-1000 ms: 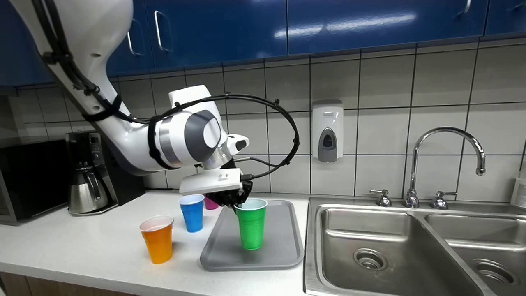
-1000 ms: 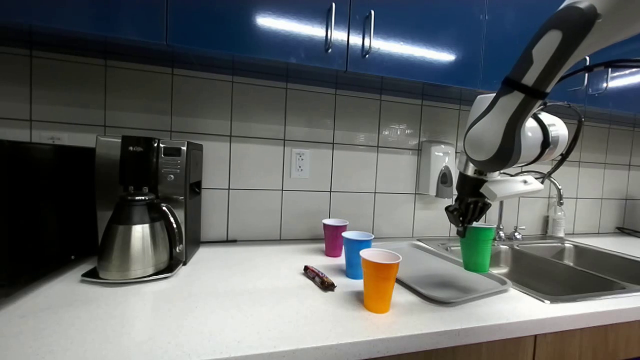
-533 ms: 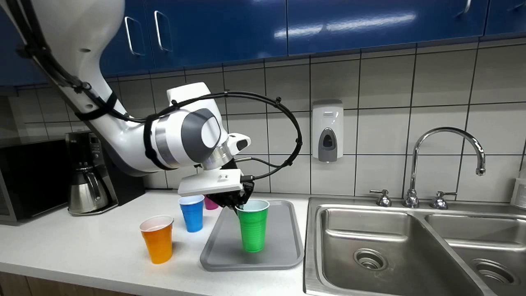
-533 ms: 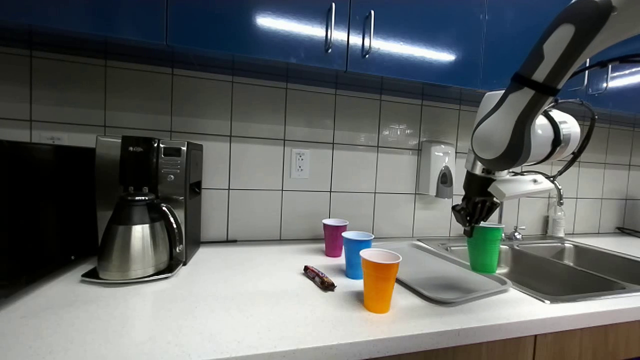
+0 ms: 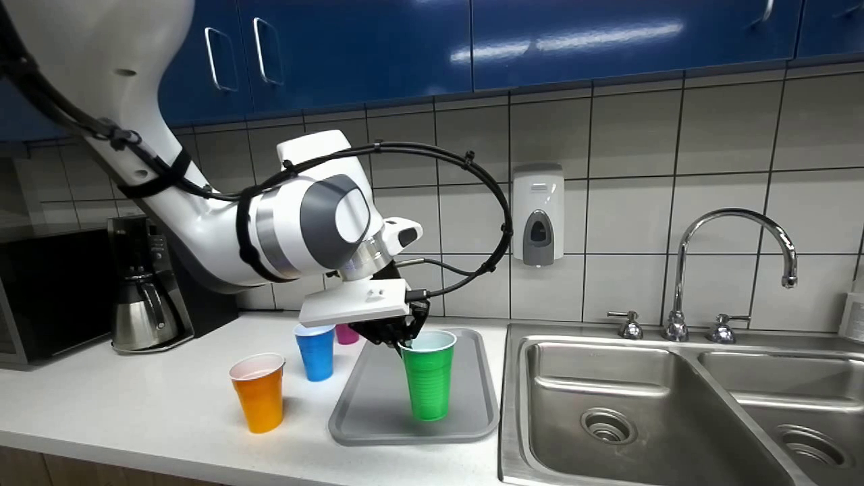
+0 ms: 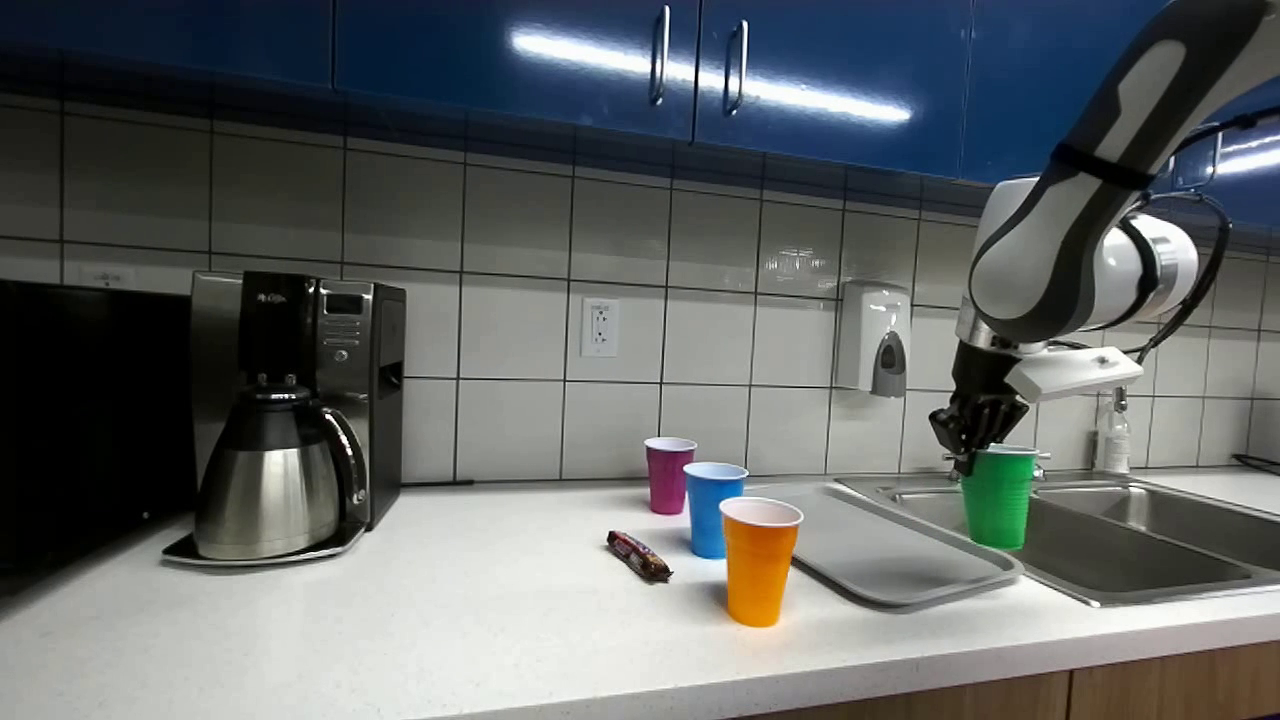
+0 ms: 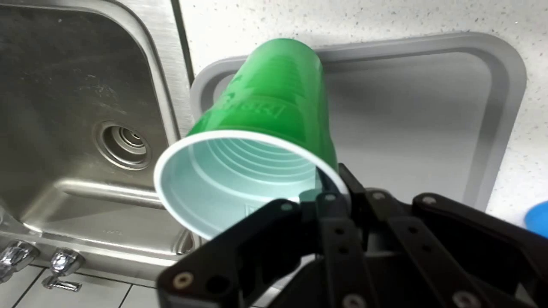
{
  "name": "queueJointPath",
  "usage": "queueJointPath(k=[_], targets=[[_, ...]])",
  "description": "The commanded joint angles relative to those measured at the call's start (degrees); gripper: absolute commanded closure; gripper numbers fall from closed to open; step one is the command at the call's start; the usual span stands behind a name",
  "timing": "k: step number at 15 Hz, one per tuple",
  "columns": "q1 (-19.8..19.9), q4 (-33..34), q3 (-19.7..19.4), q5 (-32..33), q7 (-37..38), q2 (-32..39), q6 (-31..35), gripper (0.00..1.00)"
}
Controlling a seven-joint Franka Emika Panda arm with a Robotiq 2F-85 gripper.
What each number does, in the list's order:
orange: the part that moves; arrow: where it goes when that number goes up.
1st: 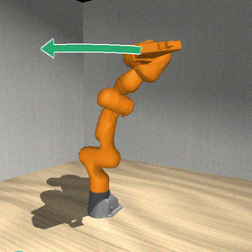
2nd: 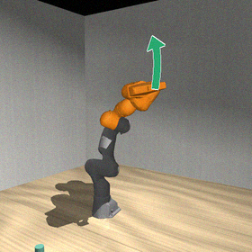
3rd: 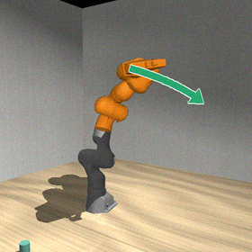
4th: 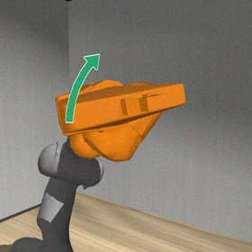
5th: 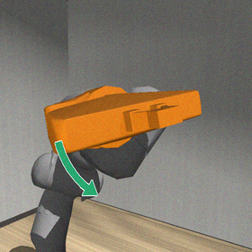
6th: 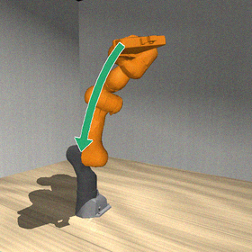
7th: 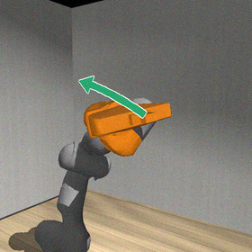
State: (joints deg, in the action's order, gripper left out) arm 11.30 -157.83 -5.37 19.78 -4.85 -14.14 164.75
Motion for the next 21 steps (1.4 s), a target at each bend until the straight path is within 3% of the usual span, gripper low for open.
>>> queueJointPath(k=[1,12,21], targets=[[2.6,-2.3,0.3,2.2,0.1,-2.8,1.0,0.99],[5.3,-1.3,0.6,4.1,1.1,-0.3,1.6,0.99],[9.9,-1.3,0.9,15.0,6.5,1.6,5.0,0.99]])
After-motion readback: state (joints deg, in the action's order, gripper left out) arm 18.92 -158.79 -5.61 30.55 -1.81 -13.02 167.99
